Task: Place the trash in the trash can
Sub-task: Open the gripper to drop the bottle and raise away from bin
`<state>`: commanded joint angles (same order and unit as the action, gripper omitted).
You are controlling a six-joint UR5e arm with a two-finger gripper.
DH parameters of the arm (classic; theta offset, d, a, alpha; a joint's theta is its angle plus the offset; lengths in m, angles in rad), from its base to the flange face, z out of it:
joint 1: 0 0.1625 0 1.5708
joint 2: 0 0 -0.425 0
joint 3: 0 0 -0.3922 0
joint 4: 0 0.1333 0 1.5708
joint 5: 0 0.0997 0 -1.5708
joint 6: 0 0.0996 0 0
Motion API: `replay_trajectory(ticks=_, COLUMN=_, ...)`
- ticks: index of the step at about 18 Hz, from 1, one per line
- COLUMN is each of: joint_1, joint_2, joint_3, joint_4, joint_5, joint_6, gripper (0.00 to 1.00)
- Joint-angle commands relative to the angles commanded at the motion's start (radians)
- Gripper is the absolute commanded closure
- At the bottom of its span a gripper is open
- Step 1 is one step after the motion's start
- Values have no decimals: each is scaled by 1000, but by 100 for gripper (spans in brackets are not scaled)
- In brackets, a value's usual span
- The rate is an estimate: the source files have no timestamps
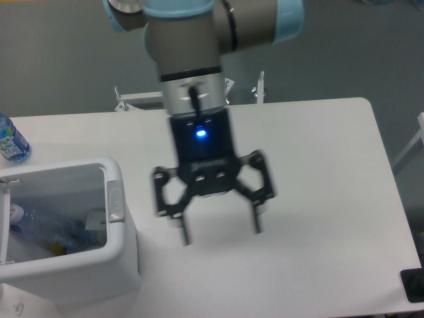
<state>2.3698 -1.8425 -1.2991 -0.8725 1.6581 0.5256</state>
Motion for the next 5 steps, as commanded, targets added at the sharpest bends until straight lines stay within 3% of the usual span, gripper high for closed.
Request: replay_trajectory(ticks=5, joint_1=52, joint_2=74, joint_3=-72, joint_4=-58, joint_5=3, joint_6=191, gripper=0)
